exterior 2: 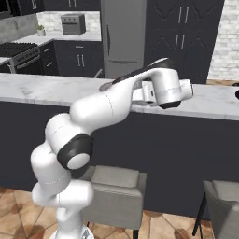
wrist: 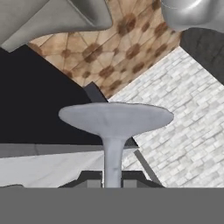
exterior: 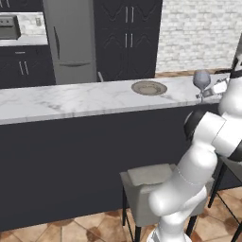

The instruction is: Retrieve the wine glasses from the counter and place one next to each plate.

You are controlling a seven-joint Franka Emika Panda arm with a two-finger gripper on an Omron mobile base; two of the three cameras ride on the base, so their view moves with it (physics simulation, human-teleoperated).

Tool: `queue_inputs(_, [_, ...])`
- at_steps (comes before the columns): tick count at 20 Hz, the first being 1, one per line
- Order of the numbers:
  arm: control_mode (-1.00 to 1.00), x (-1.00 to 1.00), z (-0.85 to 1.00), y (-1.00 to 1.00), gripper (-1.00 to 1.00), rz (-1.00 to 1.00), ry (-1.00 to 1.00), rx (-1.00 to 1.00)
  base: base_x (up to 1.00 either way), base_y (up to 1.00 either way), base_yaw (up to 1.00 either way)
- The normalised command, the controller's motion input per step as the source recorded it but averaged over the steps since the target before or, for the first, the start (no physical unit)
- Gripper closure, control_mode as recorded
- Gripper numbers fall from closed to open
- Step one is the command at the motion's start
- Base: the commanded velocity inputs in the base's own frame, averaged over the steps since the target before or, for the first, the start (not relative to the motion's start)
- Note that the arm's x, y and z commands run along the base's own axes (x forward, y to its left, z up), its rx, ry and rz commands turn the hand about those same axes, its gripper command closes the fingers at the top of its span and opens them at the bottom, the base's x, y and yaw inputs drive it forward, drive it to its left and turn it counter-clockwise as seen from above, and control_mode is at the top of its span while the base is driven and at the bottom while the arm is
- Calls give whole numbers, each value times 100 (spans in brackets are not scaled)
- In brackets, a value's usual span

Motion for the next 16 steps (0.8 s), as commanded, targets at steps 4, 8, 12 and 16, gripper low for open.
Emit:
queue_inputs(4, [-100, 47, 0, -11, 100, -3, 1, 0, 0, 0, 0])
queue_inputs(8, [-100, 52, 0, -7, 100, 0, 3, 0, 0, 0, 0])
queue_inputs(12, [-100, 52, 0, -2, 100, 0, 5, 0, 0, 0, 0])
queue_inputs(16, [-100, 53, 0, -6, 100, 0, 4, 0, 0, 0, 0])
